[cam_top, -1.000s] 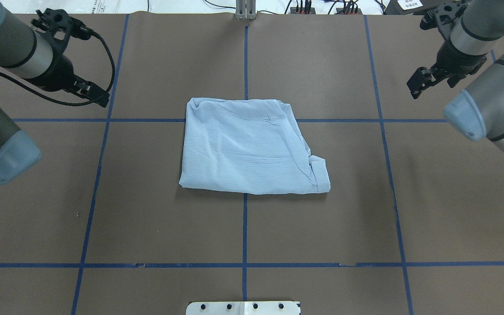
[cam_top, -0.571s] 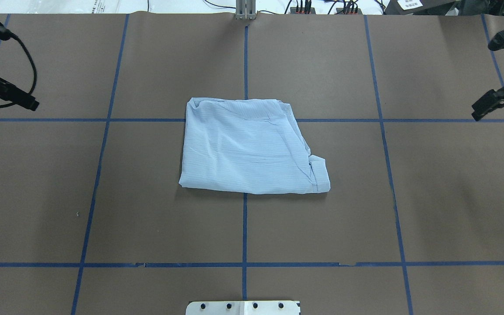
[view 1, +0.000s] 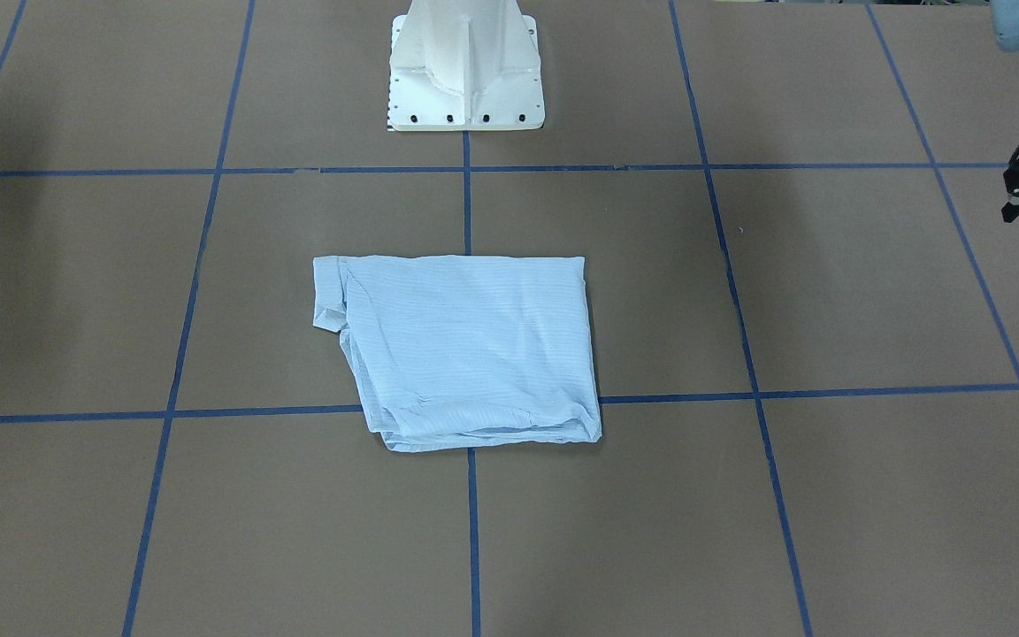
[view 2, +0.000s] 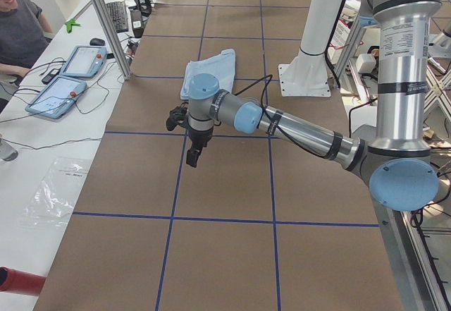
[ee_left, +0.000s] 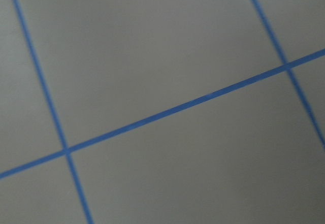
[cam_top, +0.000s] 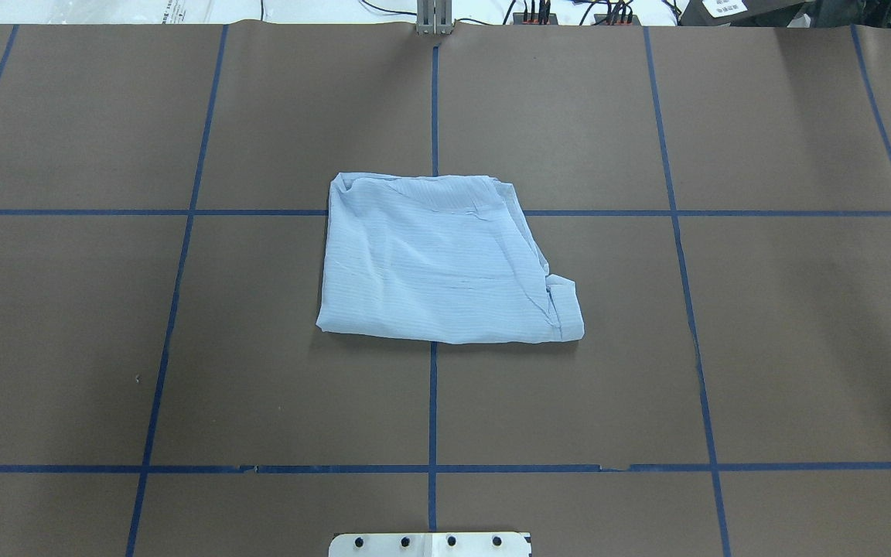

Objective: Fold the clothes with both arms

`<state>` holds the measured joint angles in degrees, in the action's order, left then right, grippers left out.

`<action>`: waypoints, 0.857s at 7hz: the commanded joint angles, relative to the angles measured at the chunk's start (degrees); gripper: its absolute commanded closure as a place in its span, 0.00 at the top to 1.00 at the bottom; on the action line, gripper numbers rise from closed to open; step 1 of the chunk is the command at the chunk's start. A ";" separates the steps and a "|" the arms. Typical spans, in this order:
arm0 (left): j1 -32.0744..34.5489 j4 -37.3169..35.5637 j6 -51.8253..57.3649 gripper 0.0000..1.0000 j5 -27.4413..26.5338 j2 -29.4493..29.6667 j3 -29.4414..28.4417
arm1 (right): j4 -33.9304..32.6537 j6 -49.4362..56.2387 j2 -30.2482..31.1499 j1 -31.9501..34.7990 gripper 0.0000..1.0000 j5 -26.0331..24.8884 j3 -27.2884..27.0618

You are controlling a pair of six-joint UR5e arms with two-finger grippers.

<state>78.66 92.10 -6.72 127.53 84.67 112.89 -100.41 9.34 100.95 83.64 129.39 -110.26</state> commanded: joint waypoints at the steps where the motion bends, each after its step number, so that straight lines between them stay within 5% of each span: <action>1: 5.25 0.01 3.80 1.00 0.52 -5.02 -0.65 | 0.04 0.33 3.38 3.01 1.00 -0.19 0.22; 6: 9.14 -0.43 11.39 1.00 4.44 -8.29 -4.77 | 0.92 -1.70 3.29 3.02 1.00 0.51 -0.13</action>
<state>87.77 91.69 4.82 129.20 76.62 109.72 -99.56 7.71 104.21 86.65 129.46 -110.38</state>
